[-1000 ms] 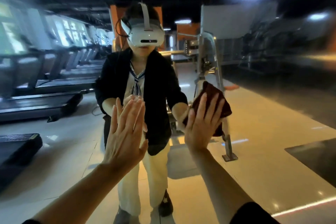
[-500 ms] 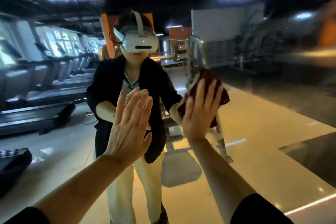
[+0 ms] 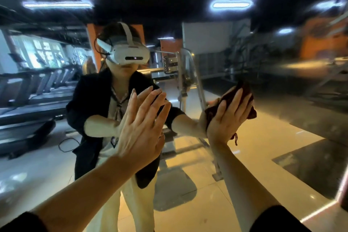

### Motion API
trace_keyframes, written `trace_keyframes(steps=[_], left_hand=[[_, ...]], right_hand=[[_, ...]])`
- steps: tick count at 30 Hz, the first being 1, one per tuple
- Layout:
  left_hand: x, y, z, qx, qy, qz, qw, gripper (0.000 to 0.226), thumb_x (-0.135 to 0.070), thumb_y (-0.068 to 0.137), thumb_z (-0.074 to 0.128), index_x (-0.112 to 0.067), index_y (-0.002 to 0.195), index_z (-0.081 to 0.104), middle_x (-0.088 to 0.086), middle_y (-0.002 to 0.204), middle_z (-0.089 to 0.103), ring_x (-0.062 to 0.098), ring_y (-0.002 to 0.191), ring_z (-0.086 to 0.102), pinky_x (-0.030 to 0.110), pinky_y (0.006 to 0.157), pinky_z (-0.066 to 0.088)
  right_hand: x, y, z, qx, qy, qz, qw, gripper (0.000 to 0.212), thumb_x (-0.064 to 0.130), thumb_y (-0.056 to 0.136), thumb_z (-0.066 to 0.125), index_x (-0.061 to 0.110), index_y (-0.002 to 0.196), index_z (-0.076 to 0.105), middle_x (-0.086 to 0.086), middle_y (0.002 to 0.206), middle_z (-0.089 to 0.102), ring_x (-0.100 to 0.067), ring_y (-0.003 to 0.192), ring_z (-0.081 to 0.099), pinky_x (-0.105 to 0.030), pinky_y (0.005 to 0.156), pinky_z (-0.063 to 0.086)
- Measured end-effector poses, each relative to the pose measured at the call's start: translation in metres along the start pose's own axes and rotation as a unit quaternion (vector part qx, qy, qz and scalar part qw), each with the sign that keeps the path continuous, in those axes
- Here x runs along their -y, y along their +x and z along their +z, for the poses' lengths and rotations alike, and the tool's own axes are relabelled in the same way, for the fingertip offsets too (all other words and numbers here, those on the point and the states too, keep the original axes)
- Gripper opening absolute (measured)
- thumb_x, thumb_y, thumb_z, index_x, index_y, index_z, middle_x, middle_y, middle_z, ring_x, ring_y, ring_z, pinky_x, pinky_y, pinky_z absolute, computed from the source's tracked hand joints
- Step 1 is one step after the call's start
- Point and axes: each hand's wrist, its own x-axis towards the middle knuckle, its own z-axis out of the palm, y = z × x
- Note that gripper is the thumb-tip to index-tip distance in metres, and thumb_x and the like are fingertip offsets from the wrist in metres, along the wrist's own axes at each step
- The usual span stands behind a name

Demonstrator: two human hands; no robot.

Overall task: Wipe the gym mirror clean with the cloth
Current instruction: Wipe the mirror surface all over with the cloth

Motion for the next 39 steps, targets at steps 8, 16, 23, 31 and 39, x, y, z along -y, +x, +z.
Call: trace_keyframes(steps=[8, 16, 23, 31, 39], left_hand=[[0.035, 0.004, -0.017, -0.042, -0.009, -0.007, 0.999, 0.077, -0.027, 0.08, 0.066, -0.004, 0.149, 0.04, 0.017, 0.158, 0.034, 0.032, 0.151, 0.019, 0.062, 0.121, 0.011], [0.133, -0.023, -0.072, -0.117, 0.012, -0.09, 0.989, 0.081, -0.03, 0.077, 0.065, 0.002, 0.148, 0.04, 0.02, 0.154, 0.035, 0.037, 0.147, 0.022, 0.053, 0.124, 0.0], [0.196, -0.041, -0.115, -0.12, 0.049, -0.079, 0.988, 0.071, -0.03, 0.079, 0.062, 0.004, 0.14, 0.048, 0.022, 0.153, 0.036, 0.036, 0.148, 0.018, 0.051, 0.123, -0.006], [0.252, -0.073, -0.16, -0.113, 0.082, -0.112, 0.984, 0.059, -0.021, 0.087, 0.053, 0.006, 0.139, 0.049, 0.024, 0.149, 0.04, 0.039, 0.146, 0.022, 0.051, 0.123, -0.007], [0.242, -0.025, -0.163, -0.078, 0.118, -0.002, 0.99, 0.057, -0.027, 0.083, 0.052, 0.0, 0.132, 0.057, 0.022, 0.146, 0.048, 0.037, 0.144, 0.027, 0.06, 0.122, 0.003]], right_hand=[[0.094, 0.002, 0.015, 0.061, -0.02, -0.087, 0.994, 0.055, 0.04, 0.108, 0.02, 0.013, 0.155, 0.029, -0.017, 0.162, 0.026, -0.036, 0.152, 0.016, -0.058, 0.122, 0.019], [0.18, 0.003, 0.031, 0.07, -0.04, -0.121, 0.989, 0.055, 0.038, 0.107, 0.025, 0.014, 0.157, 0.03, -0.015, 0.163, 0.027, -0.034, 0.152, 0.017, -0.055, 0.123, 0.016], [0.285, -0.049, 0.047, 0.113, -0.003, -0.227, 0.967, 0.054, 0.039, 0.108, 0.021, 0.019, 0.158, 0.024, -0.012, 0.165, 0.022, -0.032, 0.154, 0.011, -0.062, 0.119, 0.022], [0.373, -0.123, 0.056, 0.171, 0.002, -0.375, 0.911, 0.056, 0.04, 0.106, 0.026, 0.02, 0.158, 0.024, -0.012, 0.166, 0.02, -0.031, 0.155, 0.005, -0.058, 0.121, 0.019], [0.296, -0.011, 0.05, 0.092, -0.082, -0.229, 0.966, 0.053, 0.047, 0.105, 0.022, 0.034, 0.156, 0.031, 0.001, 0.164, 0.027, -0.029, 0.155, 0.008, -0.068, 0.117, -0.007]])
